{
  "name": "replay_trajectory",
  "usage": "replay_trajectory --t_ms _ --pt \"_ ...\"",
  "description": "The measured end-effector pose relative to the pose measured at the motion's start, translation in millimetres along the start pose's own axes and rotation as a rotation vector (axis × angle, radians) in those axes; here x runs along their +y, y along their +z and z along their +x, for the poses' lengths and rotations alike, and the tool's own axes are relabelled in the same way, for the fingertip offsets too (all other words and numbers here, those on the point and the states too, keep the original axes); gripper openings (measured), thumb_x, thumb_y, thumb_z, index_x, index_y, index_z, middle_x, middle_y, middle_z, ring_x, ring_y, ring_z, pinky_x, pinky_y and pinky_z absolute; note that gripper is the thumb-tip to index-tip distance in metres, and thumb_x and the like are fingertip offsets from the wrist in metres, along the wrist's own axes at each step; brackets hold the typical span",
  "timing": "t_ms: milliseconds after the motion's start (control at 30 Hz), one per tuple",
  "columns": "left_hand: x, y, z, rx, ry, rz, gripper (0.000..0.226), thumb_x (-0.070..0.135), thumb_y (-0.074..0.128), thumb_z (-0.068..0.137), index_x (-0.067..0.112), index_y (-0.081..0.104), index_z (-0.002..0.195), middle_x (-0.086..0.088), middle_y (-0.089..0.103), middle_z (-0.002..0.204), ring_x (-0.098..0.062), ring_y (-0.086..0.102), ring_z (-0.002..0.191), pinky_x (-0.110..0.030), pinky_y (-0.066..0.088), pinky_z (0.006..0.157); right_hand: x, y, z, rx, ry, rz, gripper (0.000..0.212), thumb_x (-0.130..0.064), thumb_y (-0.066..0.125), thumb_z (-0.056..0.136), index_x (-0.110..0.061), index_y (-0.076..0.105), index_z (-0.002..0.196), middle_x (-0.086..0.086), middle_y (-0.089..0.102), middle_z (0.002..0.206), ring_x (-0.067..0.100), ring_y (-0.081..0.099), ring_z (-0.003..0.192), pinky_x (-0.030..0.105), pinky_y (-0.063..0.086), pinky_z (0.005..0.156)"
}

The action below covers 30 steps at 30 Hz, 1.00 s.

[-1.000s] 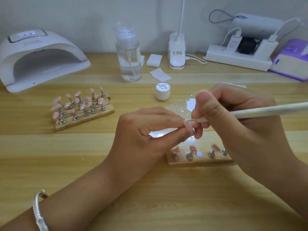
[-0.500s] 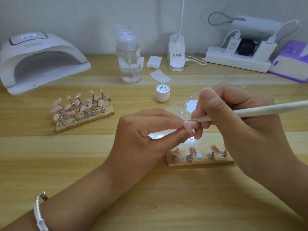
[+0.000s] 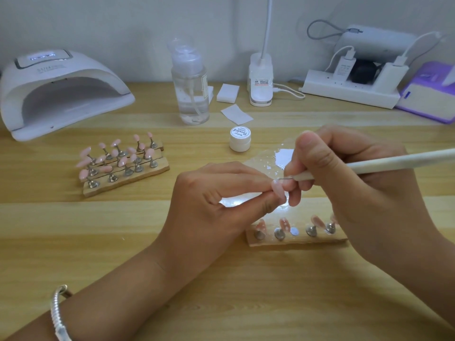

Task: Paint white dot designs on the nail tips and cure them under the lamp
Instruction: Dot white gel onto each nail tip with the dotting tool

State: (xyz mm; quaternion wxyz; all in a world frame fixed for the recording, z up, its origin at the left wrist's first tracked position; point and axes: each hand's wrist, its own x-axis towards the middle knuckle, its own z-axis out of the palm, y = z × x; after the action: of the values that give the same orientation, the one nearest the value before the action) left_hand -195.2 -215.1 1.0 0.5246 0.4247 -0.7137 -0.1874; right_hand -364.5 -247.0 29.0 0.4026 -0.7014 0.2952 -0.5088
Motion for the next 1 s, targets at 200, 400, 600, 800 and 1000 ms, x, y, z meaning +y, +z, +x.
replay_trajectory --t_ms 200,400,600,800,1000 --pt "-3 2 -1 0.037 0.007 0.026 0.005 0.013 0.077 0.082 0.009 0.080 0.081 0.005 0.076 0.083 -0.008 0.072 0.080 -0.032 0.055 0.075 -8 -9 14 0.101 -0.032 0.117 0.032 -0.046 0.062 0.091 -0.023 0.063 0.069 -0.012 0.057 0.056 0.011 0.052 0.050 0.019 0.043 0.052" --pt "-7 2 -1 0.068 -0.029 0.006 0.010 0.019 0.076 0.084 0.011 0.080 0.080 0.010 0.076 0.082 -0.007 0.072 0.081 -0.025 0.054 0.076 -1 -36 31 0.168 -0.038 -0.032 0.030 -0.050 0.067 0.084 -0.024 0.062 0.071 -0.008 0.063 0.057 0.006 0.054 0.053 0.014 0.043 0.057" --pt "-23 3 -3 -0.083 -0.315 -0.105 0.011 0.015 0.080 0.081 0.025 0.081 0.083 0.016 0.077 0.085 0.004 0.067 0.103 -0.019 0.050 0.092 37 -51 30 0.051 0.242 -0.318 0.047 -0.052 0.046 0.096 -0.022 0.076 0.077 -0.002 0.071 0.069 0.002 0.057 0.063 0.009 0.039 0.056" --pt "-29 1 -1 -0.182 -0.360 0.006 0.015 0.019 0.079 0.080 0.031 0.078 0.088 0.028 0.074 0.088 0.012 0.059 0.112 -0.017 0.046 0.097 59 -54 28 -0.013 0.214 -0.436 0.044 -0.051 0.043 0.095 -0.028 0.074 0.075 -0.008 0.069 0.069 0.003 0.060 0.078 0.014 0.043 0.068" --pt "-27 2 1 -0.178 -0.337 0.069 0.013 0.017 0.078 0.083 0.029 0.080 0.085 0.030 0.073 0.087 0.015 0.059 0.109 -0.012 0.046 0.092 66 -55 28 0.025 0.186 -0.440 0.042 -0.050 0.045 0.095 -0.027 0.075 0.075 -0.008 0.070 0.071 0.009 0.061 0.085 0.025 0.045 0.076"
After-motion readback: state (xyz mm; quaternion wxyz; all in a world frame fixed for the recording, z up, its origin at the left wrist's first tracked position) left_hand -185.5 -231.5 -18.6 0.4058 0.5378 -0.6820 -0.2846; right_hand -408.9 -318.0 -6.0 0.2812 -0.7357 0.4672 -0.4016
